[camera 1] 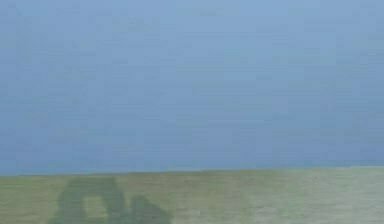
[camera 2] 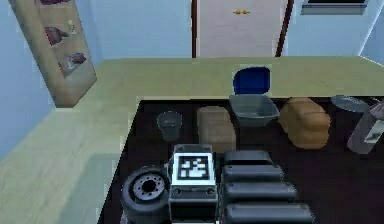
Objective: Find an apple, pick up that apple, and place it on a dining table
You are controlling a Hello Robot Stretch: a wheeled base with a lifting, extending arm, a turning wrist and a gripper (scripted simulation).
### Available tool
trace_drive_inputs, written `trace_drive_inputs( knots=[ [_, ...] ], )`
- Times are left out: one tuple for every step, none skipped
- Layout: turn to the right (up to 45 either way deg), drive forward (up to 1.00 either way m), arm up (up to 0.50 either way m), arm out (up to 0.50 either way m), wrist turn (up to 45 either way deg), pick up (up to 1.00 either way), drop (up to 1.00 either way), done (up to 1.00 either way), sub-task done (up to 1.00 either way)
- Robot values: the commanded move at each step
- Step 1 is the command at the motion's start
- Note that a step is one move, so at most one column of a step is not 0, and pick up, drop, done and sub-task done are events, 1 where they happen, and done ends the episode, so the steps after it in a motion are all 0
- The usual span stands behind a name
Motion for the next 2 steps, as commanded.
trace_drive_inputs(
  knots=[
    [30.0,0.0,0.0,0.0,0.0,0.0,0.0,0.0,0.0],
    [0.0,0.0,0.0,0.48,0.0,0.0,0.0,0.0,0.0]
  ],
)
